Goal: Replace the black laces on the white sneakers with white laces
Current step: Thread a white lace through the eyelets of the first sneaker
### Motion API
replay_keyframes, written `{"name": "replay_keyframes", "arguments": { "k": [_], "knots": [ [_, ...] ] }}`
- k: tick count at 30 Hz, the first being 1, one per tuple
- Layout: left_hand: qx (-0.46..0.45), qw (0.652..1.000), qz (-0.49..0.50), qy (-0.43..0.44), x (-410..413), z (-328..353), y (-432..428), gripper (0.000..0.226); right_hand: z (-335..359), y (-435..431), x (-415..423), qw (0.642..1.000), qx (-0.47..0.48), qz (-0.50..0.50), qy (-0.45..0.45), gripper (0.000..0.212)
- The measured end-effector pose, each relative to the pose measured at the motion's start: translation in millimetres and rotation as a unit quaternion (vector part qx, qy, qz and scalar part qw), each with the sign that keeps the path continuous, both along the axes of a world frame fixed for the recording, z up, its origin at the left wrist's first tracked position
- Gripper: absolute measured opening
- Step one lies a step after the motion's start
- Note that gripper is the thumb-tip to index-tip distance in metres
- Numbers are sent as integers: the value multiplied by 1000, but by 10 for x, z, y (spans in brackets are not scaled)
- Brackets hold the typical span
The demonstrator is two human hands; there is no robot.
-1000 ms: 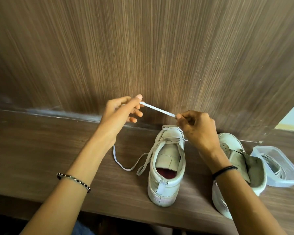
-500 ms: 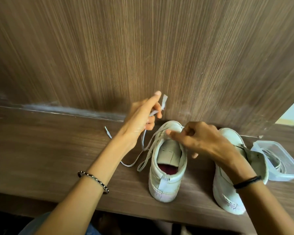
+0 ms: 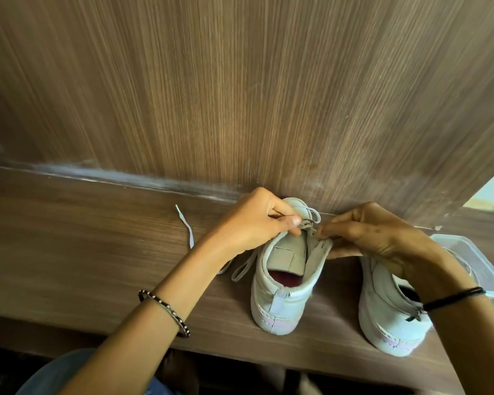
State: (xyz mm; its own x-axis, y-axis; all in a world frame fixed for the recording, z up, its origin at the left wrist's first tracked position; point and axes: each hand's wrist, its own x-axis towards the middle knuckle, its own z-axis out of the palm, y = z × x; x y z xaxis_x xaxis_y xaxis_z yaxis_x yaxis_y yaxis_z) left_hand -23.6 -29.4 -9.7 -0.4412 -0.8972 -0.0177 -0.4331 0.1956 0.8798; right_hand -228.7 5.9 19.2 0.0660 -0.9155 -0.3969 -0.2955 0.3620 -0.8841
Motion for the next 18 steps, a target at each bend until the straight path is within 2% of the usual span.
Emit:
{"name": "replay_keyframes", "arguments": {
  "k": [9,14,18],
  "knots": [
    [108,994,7,23,21,48,-34,15,-21,-21,-16,1000,-2,14,-5,12],
    [115,991,55,33,-77,3,1,17,-29,-27,-7,1000,-2,14,-5,12],
    [94,992,83,-3,-194,-86,9,12,-35,-19,1,1000,-9,17,-5,13]
  ]
}}
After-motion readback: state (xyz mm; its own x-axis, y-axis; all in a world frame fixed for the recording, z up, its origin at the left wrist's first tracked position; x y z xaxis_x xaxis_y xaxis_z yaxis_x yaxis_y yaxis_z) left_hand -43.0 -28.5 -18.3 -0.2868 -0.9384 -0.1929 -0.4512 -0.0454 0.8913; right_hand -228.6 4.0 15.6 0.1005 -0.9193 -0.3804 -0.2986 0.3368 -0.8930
